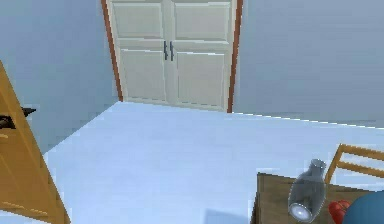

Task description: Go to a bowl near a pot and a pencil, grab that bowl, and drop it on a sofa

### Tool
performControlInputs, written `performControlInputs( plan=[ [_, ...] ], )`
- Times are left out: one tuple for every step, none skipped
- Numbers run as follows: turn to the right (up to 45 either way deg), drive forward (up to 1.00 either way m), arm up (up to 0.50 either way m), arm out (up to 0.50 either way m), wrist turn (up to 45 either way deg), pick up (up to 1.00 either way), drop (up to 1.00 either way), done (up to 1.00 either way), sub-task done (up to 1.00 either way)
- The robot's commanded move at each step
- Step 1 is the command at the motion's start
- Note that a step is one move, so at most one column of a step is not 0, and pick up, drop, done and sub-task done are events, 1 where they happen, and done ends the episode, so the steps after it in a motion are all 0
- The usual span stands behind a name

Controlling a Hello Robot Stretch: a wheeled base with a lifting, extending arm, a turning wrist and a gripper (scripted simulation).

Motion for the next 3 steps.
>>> performControlInputs(
  plan=[
    [0.0, 0.0, 0.36, 0.0, 0.0, 0.0, 0.0, 0.0, 0.0],
    [0.0, 0.0, 0.0, 0.18, 0.0, 0.0, 0.0, 0.0, 0.0],
    [0.0, 0.0, 0.0, 0.0, 45.0, 0.0, 0.0, 0.0, 0.0]
  ],
)
